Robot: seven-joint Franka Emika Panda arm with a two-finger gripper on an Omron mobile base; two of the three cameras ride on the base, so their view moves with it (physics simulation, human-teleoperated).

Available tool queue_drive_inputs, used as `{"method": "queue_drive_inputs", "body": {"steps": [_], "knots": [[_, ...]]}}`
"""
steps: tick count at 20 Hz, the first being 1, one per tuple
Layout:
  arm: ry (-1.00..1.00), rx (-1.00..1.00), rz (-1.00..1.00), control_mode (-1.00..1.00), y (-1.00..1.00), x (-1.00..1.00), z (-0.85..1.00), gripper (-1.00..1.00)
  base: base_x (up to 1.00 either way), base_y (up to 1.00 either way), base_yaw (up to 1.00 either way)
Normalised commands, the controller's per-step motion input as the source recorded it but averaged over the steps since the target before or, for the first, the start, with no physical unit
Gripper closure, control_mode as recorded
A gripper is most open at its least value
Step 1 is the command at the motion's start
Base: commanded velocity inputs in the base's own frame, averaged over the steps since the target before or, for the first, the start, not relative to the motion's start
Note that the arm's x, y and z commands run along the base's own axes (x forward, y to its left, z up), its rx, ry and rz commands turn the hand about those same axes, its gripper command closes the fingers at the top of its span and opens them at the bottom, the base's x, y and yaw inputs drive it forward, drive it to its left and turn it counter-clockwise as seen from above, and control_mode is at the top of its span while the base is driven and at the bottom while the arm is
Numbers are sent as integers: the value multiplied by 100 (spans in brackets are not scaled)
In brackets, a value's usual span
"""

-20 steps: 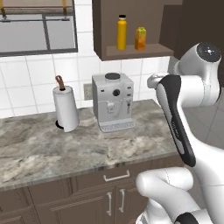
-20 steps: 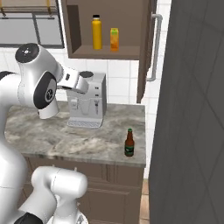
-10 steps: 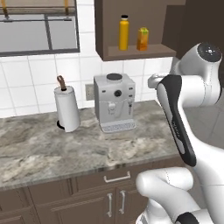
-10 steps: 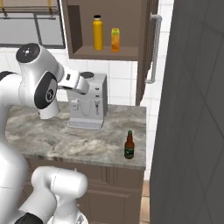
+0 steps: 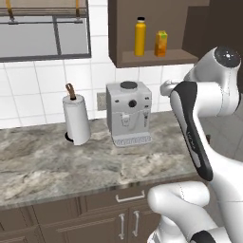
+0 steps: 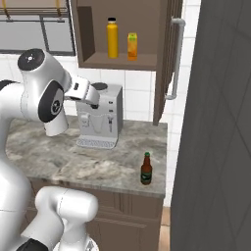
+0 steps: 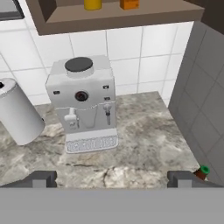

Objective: Sort all alcoholic drinks to one cabinet, and non-alcoholic drinks to the other.

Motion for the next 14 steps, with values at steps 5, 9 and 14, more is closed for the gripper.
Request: {"method": "queue_drive_inputs", "body": {"steps": [5,9,14], "knots": [[0,0,0,100,0,0,0,-100,39,-11,6],[0,0,0,100,0,0,0,-100,26,-11,7],[0,0,0,100,0,0,0,-100,8,-8,-1]]}}
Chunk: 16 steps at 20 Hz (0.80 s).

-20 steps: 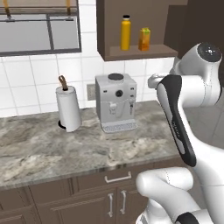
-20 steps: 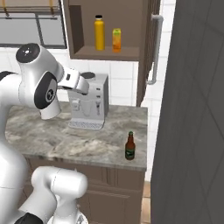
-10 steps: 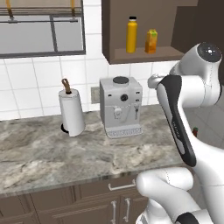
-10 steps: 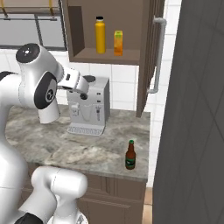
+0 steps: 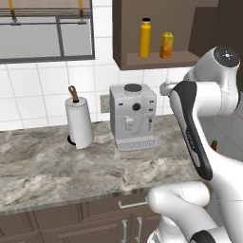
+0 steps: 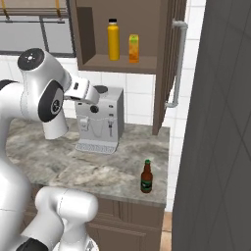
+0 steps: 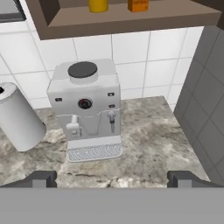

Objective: Sort all alcoholic drinks to one cabinet, and non-alcoholic drinks to the other.

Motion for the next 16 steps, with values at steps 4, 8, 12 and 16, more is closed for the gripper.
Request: {"method": "queue_drive_inputs", "body": {"steps": [4,8,12,16], "knots": [[0,0,0,100,0,0,0,-100,0,-1,0],[0,0,0,100,0,0,0,-100,0,0,0],[0,0,0,100,0,0,0,-100,0,0,0],[0,0,0,100,0,0,0,-100,0,0,0]]}}
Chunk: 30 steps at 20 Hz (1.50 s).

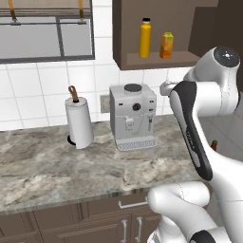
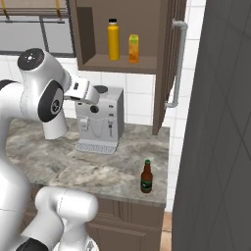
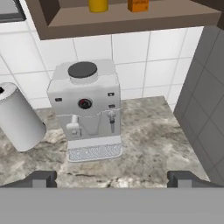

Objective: Sort all alcoholic drinks to one cabinet, and non-alcoholic drinks to the other.

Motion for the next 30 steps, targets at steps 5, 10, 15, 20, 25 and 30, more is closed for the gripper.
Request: {"method": "queue_drive_inputs", "body": {"steps": [5,10,15,20,25,30], "knots": [[-1,0,0,-100,0,-2,0,-100,0,0,0],[-23,0,-21,-100,0,-22,0,-100,0,0,0],[-28,0,-43,-100,4,-35,0,-100,0,0,0],[-21,0,-51,-100,13,-23,0,-100,0,0,0],[-18,0,-50,-100,12,-14,-1,-100,0,0,0],[-4,3,-42,-100,2,-18,-2,-100,0,0,0]]}}
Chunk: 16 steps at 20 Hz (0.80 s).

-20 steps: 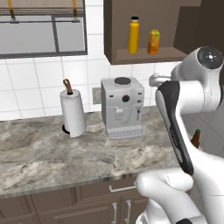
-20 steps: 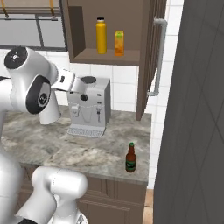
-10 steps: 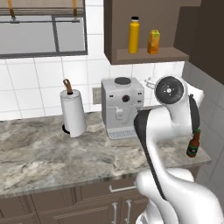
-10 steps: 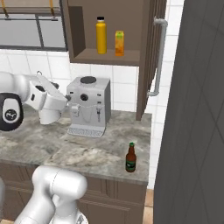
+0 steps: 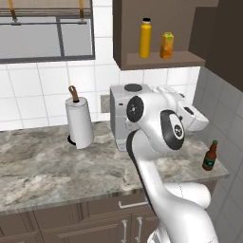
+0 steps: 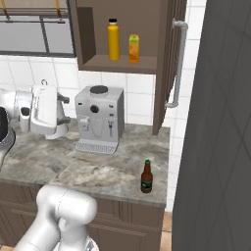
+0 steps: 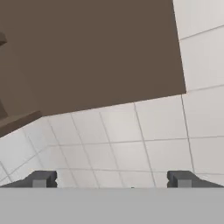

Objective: Sort all alcoholic drinks to one cabinet, and non-alcoholic drinks to the other.

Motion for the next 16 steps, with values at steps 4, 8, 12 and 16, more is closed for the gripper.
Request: {"method": "queue_drive_inputs", "body": {"steps": [4,8,12,16], "knots": [[0,15,-36,-100,0,-24,-4,-100,0,0,0],[-2,15,-33,-100,0,-26,-7,-100,0,0,0],[-1,12,-31,-100,-3,-22,-16,-100,0,0,0],[0,6,-20,-100,-14,-9,-25,-100,0,0,0]]}}
